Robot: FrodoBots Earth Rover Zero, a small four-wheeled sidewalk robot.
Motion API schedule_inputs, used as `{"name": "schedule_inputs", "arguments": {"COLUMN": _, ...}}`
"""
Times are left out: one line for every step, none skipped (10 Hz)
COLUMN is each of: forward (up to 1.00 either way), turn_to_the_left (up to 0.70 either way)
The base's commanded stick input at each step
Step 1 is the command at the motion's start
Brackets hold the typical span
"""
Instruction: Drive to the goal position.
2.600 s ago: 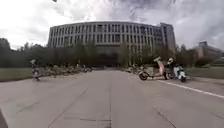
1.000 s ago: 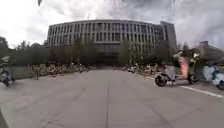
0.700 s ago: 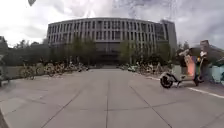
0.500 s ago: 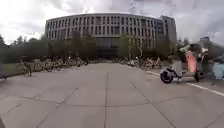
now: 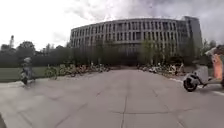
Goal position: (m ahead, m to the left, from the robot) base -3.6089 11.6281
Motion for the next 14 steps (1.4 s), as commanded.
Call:
{"name": "schedule_inputs", "arguments": {"forward": 0.00, "turn_to_the_left": 1.00}}
{"name": "schedule_inputs", "arguments": {"forward": 0.00, "turn_to_the_left": 1.00}}
{"name": "schedule_inputs", "arguments": {"forward": 0.00, "turn_to_the_left": 1.00}}
{"name": "schedule_inputs", "arguments": {"forward": 0.00, "turn_to_the_left": 1.00}}
{"name": "schedule_inputs", "arguments": {"forward": 0.00, "turn_to_the_left": 1.00}}
{"name": "schedule_inputs", "arguments": {"forward": 0.00, "turn_to_the_left": 1.00}}
{"name": "schedule_inputs", "arguments": {"forward": 0.00, "turn_to_the_left": 1.00}}
{"name": "schedule_inputs", "arguments": {"forward": 0.00, "turn_to_the_left": 1.00}}
{"name": "schedule_inputs", "arguments": {"forward": 0.00, "turn_to_the_left": 1.00}}
{"name": "schedule_inputs", "arguments": {"forward": 0.00, "turn_to_the_left": 1.00}}
{"name": "schedule_inputs", "arguments": {"forward": 0.00, "turn_to_the_left": 1.00}}
{"name": "schedule_inputs", "arguments": {"forward": 0.00, "turn_to_the_left": 1.00}}
{"name": "schedule_inputs", "arguments": {"forward": 0.00, "turn_to_the_left": 1.00}}
{"name": "schedule_inputs", "arguments": {"forward": 0.00, "turn_to_the_left": 1.00}}
